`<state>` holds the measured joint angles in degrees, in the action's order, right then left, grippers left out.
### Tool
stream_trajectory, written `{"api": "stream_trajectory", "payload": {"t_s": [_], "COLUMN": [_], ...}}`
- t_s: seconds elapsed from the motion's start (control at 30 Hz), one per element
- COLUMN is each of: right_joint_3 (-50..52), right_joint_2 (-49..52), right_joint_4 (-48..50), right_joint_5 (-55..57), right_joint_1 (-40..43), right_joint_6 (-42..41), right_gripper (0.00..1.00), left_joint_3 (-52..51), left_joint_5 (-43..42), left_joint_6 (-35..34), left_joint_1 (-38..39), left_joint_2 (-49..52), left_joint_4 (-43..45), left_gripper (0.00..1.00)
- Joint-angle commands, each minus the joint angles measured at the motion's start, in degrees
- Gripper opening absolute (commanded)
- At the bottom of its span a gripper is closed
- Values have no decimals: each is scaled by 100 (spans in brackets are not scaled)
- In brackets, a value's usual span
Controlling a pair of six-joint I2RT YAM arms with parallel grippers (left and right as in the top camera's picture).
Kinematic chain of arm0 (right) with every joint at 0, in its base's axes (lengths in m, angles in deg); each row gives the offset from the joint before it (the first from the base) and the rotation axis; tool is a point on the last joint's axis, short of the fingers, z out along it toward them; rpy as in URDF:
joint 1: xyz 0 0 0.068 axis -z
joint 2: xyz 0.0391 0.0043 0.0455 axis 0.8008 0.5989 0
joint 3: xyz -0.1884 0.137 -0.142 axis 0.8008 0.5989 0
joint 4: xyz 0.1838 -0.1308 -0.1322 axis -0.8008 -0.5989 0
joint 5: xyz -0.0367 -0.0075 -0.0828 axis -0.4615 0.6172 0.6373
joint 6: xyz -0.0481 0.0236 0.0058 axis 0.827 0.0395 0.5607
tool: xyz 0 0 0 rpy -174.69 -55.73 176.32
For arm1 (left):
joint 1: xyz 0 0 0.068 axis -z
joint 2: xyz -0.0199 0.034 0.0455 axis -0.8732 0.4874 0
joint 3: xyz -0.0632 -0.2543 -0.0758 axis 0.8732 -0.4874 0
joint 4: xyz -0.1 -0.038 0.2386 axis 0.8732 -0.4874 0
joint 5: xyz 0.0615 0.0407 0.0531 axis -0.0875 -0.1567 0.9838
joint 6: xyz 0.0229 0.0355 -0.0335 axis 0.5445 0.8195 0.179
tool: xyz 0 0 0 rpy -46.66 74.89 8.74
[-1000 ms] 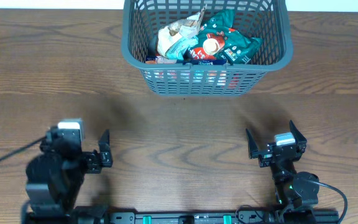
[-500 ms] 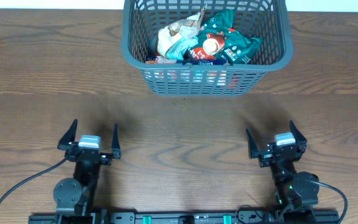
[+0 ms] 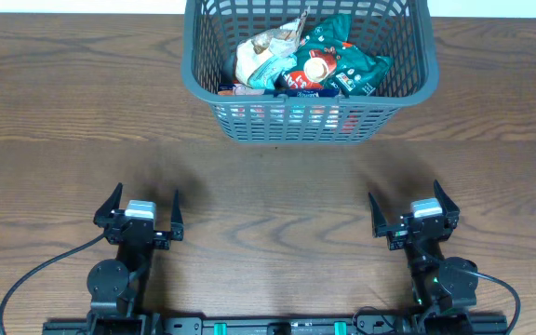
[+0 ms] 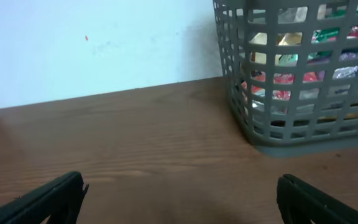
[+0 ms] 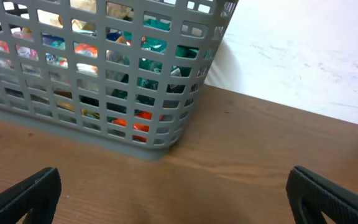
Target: Pack container
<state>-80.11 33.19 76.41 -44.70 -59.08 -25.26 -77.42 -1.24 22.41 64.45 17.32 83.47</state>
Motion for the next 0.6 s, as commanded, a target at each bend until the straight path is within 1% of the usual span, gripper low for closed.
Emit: {"api": "stream_trajectory", "payload": {"t_s": [0.0,0.57], "right_joint_3": [15,15], "right_joint_2": [-37,-37], "right_joint_4": [-15,-15], "right_joint_5": [50,52], "right_joint_1": [-44,-44], "right_joint_6": [-68,-68], "right_gripper": [99,99], "left_joint_3": [-83,-83], "left_joint_5": [-87,-87], "left_joint_6": [-157,-157], "left_joint_1": [33,33], "left_joint_2": [-35,-35], "left_joint_4": [-223,-223], "left_gripper": [99,98]}}
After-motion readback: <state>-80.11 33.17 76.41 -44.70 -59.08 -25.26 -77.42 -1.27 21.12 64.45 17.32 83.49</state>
